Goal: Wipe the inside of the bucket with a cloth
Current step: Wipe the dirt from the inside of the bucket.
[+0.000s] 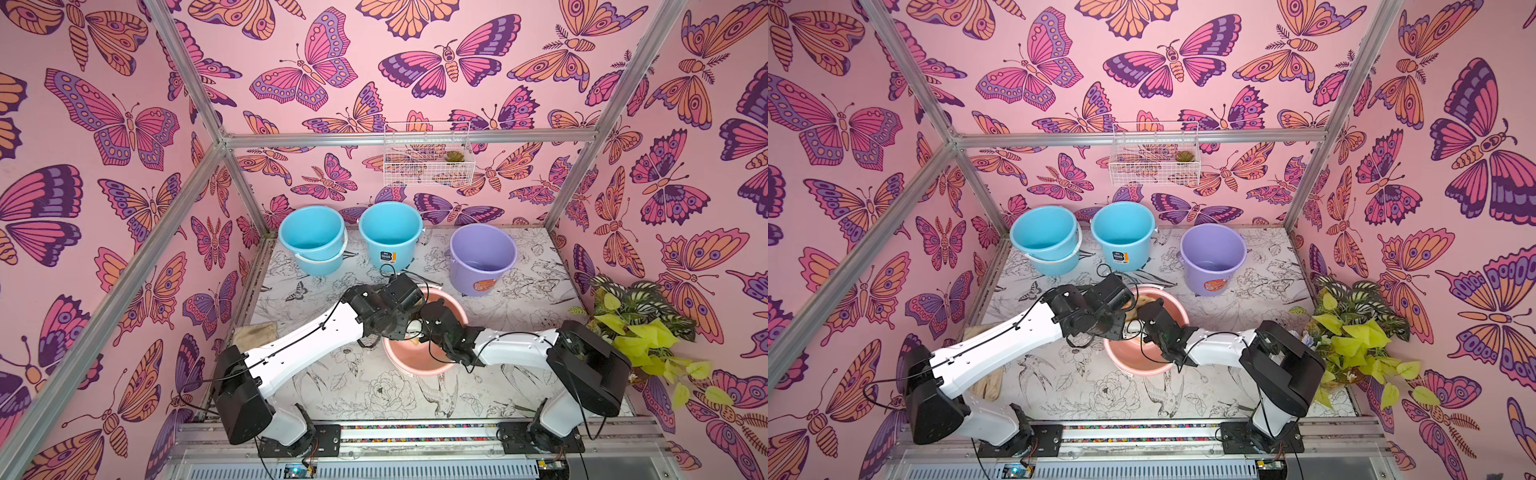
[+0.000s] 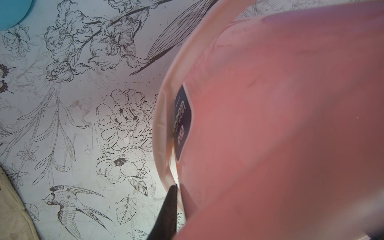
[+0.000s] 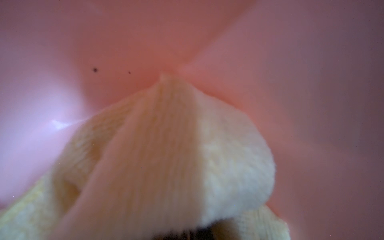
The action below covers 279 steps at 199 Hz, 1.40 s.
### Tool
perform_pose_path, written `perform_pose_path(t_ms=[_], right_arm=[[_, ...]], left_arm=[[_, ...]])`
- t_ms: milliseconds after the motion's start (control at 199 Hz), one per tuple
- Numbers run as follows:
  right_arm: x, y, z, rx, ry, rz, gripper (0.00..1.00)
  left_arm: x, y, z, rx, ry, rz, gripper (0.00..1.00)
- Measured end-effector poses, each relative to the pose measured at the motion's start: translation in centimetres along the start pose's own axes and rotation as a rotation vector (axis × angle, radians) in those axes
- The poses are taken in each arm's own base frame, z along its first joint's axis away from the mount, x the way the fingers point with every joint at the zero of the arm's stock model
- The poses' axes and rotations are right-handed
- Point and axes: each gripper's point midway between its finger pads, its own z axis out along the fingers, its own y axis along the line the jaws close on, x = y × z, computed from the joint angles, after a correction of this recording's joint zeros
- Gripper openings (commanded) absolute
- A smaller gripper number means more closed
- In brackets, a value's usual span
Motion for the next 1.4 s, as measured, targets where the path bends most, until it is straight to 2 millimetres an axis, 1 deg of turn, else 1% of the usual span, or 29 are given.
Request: perform_pose_path(t_ms=[141, 241, 352, 447, 598, 754, 899, 1045, 1191, 1281, 1402], right_arm=[[1.8, 0.2, -0.7, -0.02, 0.092, -0.06, 0.0], [2.7, 0.8, -2.3, -0.082, 0.117, -0.089, 0.0], [3.1, 0.6, -4.4, -0.127, 0.108, -0.093, 0.0], [2.7, 0.1, -6.2, -0.138, 0.066, -0.081, 0.0], [1.0, -1.6, -8.9, -0.106, -0.03, -0.072, 0.0], [-0.4, -3.4, -10.8, -0.045, -0.096, -0.114, 0.0], [-1.3, -5.1, -12.1, 0.016, -0.127, -0.198, 0.0], [-1.7, -6.4, -12.6, 0.079, -0.124, -0.301, 0.0], [-1.9, -7.1, -12.5, 0.112, -0.114, -0.359, 0.0], [-2.1, -6.9, -11.7, 0.115, -0.099, -0.375, 0.0], [-2.5, -5.9, -10.1, 0.091, -0.084, -0.392, 0.0]], left_arm=[[0.2, -0.8, 0.1, 0.046, 0.016, -0.003, 0.0], [0.5, -1.4, 0.2, 0.082, 0.042, -0.006, 0.0], [0.8, -1.9, 0.4, 0.12, 0.077, -0.016, 0.0], [1.1, -2.1, 0.7, 0.144, 0.107, -0.026, 0.0], [1.4, -2.3, 0.9, 0.172, 0.142, -0.038, 0.0], [1.8, -2.3, 0.9, 0.186, 0.17, -0.039, 0.0], [2.0, -2.3, 0.9, 0.193, 0.183, -0.035, 0.0], [2.1, -2.2, 0.9, 0.195, 0.188, -0.04, 0.0], [2.0, -2.1, 0.9, 0.195, 0.188, -0.042, 0.0], [2.0, -2.1, 0.9, 0.194, 0.187, -0.046, 0.0], [1.8, -1.9, 0.9, 0.192, 0.186, -0.054, 0.0]])
